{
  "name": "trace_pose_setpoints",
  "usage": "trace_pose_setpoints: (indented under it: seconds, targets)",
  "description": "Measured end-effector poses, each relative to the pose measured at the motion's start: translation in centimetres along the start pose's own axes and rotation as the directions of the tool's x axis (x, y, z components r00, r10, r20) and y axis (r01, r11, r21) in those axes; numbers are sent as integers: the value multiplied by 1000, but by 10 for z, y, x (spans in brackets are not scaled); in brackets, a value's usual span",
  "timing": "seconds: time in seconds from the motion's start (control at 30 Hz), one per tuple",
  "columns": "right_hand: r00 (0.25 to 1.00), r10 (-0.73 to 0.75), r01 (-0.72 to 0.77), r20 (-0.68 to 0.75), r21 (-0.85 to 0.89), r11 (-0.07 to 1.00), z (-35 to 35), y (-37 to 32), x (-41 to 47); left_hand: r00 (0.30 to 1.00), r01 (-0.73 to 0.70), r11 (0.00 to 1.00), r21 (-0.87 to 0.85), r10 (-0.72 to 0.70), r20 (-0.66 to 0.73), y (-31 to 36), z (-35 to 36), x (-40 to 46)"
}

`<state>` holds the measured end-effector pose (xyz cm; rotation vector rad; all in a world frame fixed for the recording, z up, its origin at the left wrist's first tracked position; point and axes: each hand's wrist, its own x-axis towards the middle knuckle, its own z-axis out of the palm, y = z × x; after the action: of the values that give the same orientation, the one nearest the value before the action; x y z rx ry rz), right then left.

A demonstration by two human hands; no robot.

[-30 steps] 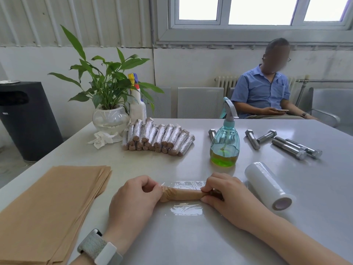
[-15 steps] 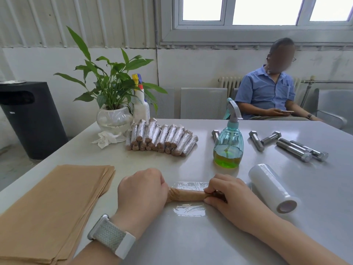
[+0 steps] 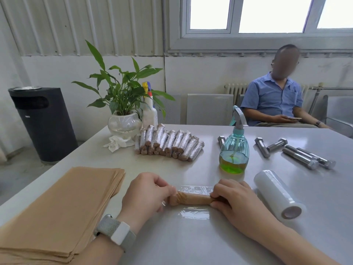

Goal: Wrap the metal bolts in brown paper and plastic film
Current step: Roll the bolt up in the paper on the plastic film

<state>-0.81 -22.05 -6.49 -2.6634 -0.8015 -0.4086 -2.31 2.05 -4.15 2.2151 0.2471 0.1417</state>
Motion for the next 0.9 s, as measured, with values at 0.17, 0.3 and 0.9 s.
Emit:
trace_pose_setpoints:
  seconds: [0.17, 0.3, 0.9]
  targets:
    - [1000, 8, -7, 12, -24, 1000, -2, 1, 2, 971, 43, 991, -125, -12, 239, -5, -23, 9]
    - [999, 36, -36, 21, -4, 999, -1, 2, 3, 1000, -17, 995, 95, 18, -13, -20, -51, 27]
    - [994, 103, -102, 27, -36, 994, -2, 7, 4, 1000, -11, 987, 162, 12, -4, -32, -33, 37]
